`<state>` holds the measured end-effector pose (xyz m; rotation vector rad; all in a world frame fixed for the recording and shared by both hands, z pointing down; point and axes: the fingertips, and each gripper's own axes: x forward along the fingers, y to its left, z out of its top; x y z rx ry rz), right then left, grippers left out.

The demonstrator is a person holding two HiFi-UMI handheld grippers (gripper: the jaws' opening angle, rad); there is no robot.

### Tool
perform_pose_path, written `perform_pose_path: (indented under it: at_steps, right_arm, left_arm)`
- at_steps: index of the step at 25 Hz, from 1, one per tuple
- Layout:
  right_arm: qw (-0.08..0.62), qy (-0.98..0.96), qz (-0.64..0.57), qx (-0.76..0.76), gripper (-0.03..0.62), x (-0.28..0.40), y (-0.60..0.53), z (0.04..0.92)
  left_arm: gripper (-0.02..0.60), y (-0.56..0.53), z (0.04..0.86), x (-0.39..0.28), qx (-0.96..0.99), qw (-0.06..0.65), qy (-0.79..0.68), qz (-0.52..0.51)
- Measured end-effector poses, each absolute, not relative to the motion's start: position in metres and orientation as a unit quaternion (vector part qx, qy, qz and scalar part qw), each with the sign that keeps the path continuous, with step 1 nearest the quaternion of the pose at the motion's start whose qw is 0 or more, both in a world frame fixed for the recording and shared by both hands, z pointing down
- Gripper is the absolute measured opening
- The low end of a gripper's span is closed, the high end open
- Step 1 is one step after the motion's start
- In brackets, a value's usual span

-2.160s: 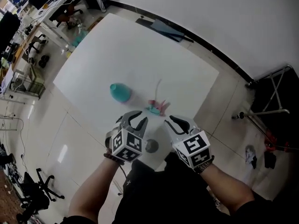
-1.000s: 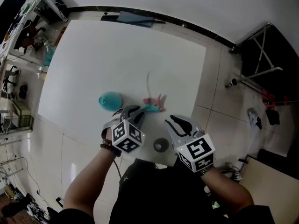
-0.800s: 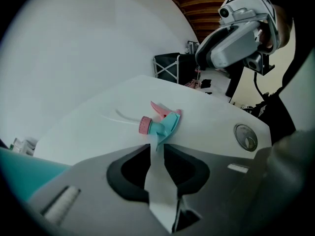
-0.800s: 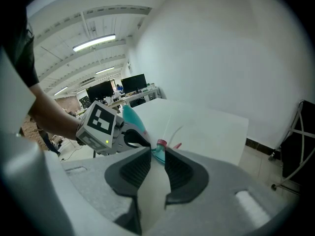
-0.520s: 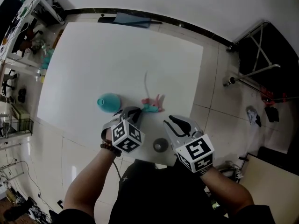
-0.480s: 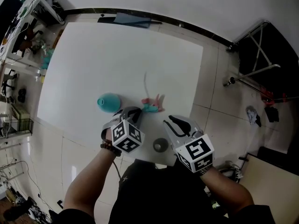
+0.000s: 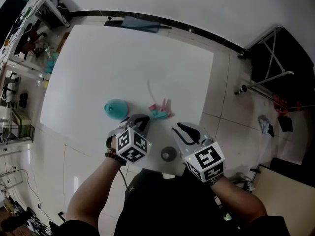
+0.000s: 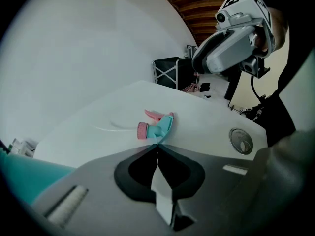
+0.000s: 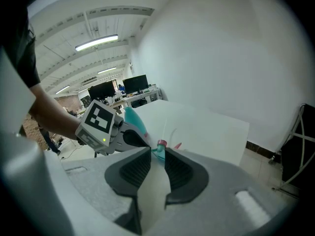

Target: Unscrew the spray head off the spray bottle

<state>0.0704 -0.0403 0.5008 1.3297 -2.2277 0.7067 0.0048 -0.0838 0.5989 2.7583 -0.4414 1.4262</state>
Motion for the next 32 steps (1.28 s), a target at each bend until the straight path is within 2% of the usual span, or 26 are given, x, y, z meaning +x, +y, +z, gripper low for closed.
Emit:
perform_pose_path:
  at_steps: [5,11,16,25,32]
  right_arm:
    - [0.239,-0.808,0.24,0.482,0.077,0.075,-0.039,0.499]
    - [0.291,-0.819,0.169,0.464,0.104,0.075,-0.039,0.493]
    - [0.381,-0.813,0.056,0.437,0.13,0.073,-0.04,0.484]
    - [0.49,-0.792,-0.143,0.336,0.196,0.052,-0.026,0.481]
    - [0.538,-0.751,-0.245,0.295,0.204,0.047,-0.024,0.478]
  left_arm:
    - [0.019,-0.079,0.588,0.013,0.892,0.022,-0.129,0.433]
    - [0.02,-0.07,0.571,0.024,0.904,0.075,-0.111,0.405]
    - [0.02,-0.063,0.552,0.031,0.91,0.129,-0.091,0.383]
    - [0.02,-0.052,0.522,0.038,0.912,0.206,-0.057,0.35]
    - [0.02,-0.041,0.501,0.039,0.904,0.278,-0.028,0.323]
